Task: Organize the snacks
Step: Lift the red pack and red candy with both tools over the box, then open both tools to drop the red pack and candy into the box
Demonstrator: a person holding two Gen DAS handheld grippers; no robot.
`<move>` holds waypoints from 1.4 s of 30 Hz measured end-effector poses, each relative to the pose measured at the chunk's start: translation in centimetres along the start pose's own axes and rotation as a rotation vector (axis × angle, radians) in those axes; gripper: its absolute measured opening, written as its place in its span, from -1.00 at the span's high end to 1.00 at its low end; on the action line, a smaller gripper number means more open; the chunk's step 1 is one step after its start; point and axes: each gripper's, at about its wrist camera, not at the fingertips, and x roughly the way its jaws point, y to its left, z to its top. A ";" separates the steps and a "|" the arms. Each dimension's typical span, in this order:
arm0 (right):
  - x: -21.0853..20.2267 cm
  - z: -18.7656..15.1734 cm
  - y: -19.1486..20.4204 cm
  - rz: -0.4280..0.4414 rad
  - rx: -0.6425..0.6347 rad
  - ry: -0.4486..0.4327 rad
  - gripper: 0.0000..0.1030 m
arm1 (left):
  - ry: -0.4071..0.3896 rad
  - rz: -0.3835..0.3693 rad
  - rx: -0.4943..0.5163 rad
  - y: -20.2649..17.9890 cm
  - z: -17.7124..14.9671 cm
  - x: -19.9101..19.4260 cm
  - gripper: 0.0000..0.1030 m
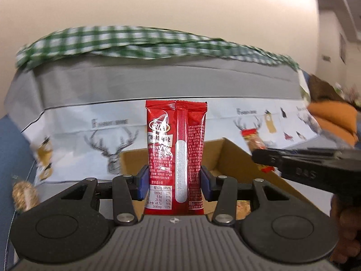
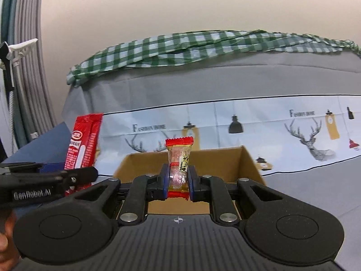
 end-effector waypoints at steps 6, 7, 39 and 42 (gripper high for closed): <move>0.4 0.1 -1.8 -0.058 0.022 0.012 0.67 | -0.006 -0.033 0.013 -0.9 -1.4 1.4 0.03; 0.5 0.1 -1.9 -0.063 0.027 0.013 0.67 | 0.001 -0.018 0.029 -1.1 -1.8 1.7 0.03; 1.5 0.0 -1.6 -0.088 0.029 0.045 0.67 | 0.026 -0.085 -0.037 -0.5 -2.3 2.9 0.03; 1.5 -0.1 -1.6 -0.086 0.030 0.044 0.67 | 0.024 -0.083 -0.038 -0.5 -2.3 2.9 0.03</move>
